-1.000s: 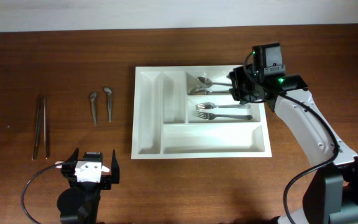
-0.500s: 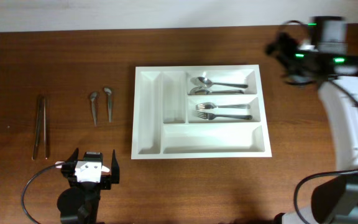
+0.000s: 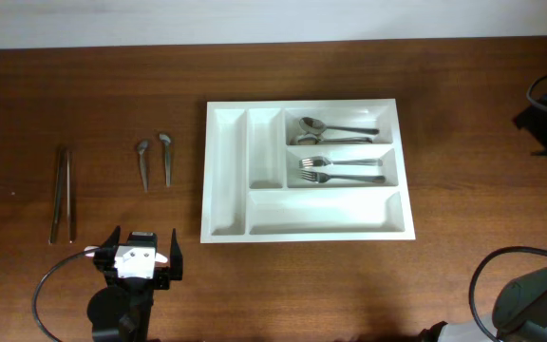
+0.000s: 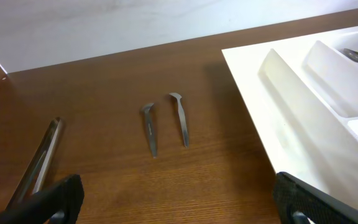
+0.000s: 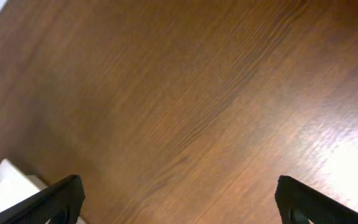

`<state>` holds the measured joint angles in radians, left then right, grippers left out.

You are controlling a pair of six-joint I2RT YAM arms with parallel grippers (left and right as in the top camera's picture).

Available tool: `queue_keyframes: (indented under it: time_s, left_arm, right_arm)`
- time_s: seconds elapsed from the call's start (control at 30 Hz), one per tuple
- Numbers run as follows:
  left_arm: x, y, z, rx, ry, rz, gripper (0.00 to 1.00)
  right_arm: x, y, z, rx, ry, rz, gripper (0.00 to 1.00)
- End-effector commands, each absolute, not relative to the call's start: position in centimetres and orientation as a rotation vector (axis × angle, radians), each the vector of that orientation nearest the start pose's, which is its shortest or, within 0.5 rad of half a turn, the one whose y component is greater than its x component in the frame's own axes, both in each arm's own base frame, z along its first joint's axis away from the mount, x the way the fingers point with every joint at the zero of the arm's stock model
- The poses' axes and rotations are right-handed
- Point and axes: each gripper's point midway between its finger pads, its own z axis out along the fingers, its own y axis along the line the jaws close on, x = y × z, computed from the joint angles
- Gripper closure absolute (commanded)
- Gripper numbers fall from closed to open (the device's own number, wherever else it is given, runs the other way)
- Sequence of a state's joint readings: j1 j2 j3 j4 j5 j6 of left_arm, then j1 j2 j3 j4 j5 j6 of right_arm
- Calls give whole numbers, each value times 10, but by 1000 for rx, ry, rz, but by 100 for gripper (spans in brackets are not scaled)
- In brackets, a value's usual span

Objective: Pack container

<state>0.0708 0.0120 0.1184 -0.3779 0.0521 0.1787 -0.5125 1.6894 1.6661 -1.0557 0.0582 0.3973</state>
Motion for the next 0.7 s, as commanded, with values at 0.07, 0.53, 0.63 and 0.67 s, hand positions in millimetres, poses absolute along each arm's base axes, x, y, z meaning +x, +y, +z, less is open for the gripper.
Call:
queue_keyframes:
  time_s: [0.07, 0.53, 0.63, 0.67]
  left_arm:
    - [230, 6, 136, 132, 1835, 114, 1]
    - [230, 6, 136, 132, 1835, 114, 1]
    - [230, 6, 136, 132, 1835, 114, 1]
    - [230, 6, 136, 132, 1835, 114, 1]
  right_arm:
    - [352, -223, 218, 1167, 2371, -218, 1]
    - [343, -268, 183, 1254, 2391, -580, 1]
    - [344, -268, 175, 1257, 2409, -576, 1]
    - [345, -268, 173, 1258, 2417, -573, 1]
